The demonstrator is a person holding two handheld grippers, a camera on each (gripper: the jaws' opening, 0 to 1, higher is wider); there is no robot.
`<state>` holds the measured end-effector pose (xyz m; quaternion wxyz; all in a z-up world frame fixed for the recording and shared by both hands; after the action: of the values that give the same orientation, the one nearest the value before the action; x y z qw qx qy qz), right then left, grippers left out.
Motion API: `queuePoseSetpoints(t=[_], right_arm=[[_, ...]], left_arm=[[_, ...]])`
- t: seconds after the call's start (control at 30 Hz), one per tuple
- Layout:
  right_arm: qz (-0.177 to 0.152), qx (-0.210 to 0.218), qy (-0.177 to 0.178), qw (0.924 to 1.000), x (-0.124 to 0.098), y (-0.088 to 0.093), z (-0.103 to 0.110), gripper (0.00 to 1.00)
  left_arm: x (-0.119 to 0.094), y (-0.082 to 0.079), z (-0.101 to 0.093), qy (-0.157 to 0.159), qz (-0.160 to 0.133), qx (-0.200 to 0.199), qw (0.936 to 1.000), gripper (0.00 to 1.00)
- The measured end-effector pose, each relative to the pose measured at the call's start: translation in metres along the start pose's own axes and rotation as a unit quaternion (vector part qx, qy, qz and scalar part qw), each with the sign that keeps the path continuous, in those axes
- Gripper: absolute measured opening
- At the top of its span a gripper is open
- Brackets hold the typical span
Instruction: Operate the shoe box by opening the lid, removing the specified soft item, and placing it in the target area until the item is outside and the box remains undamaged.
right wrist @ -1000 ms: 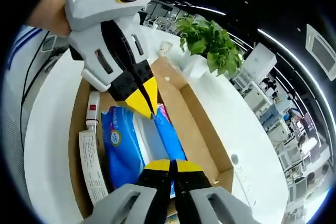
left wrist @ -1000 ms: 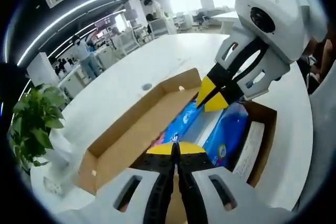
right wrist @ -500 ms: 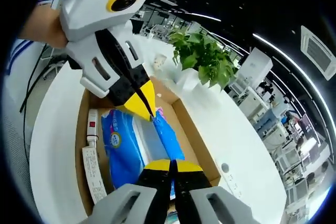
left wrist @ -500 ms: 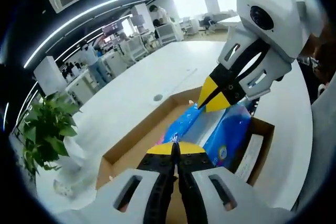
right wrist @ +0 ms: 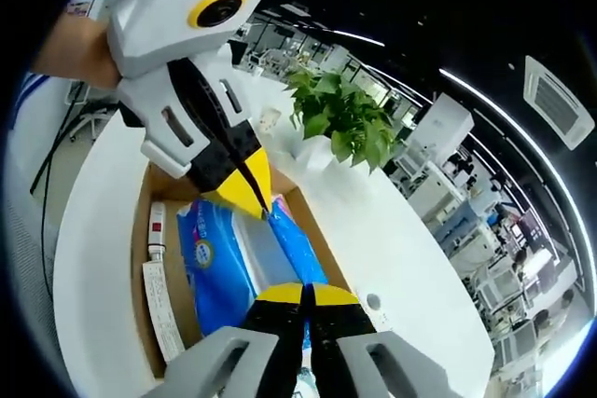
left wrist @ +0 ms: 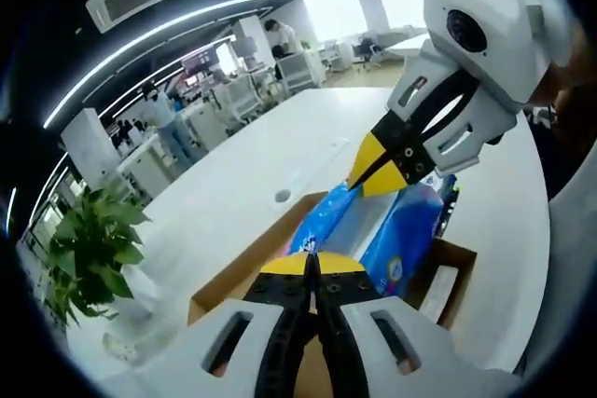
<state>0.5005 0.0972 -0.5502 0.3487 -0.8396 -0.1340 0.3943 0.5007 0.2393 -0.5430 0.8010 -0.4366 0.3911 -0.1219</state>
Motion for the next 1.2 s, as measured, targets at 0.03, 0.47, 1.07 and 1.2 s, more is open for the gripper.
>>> queuePoseSetpoints(t=[0.03, 0.47, 1.07, 1.2], right_arm=[[0.001, -0.002, 0.002, 1.0, -0.003, 0.001, -0.001, 0.0], [0.009, 0.005, 0.019, 0.9998, -0.031, 0.017, -0.009, 0.0], [0.022, 0.023, 0.041, 0.9986, -0.058, 0.049, -0.016, 0.0], [0.024, 0.026, 0.047, 0.9983, -0.063, 0.055, -0.018, 0.0]], left_arm=[[0.0, -0.003, -0.002, 0.002, -0.001, 0.0, 1.0, 0.0], [0.008, -0.026, -0.022, 0.023, -0.01, 0.014, 0.9996, 0.0], [0.027, -0.048, -0.048, 0.055, -0.013, 0.03, 0.9979, 0.0], [0.031, -0.052, -0.053, 0.06, -0.015, 0.031, 0.9976, 0.0]])
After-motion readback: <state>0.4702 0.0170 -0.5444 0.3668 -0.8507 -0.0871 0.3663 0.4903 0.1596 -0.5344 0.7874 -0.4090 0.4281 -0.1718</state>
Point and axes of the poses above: the point that each gripper's makers call its tool centre point, and the gripper's own axes: x roughly forward along the fingers, z roughly to its left, y roughly out of its underside, the point moved 9 cm from there along -x, roughly backward along the fingers, and after that the axes turned 2 degrees about -y, right-handed, at the moved point
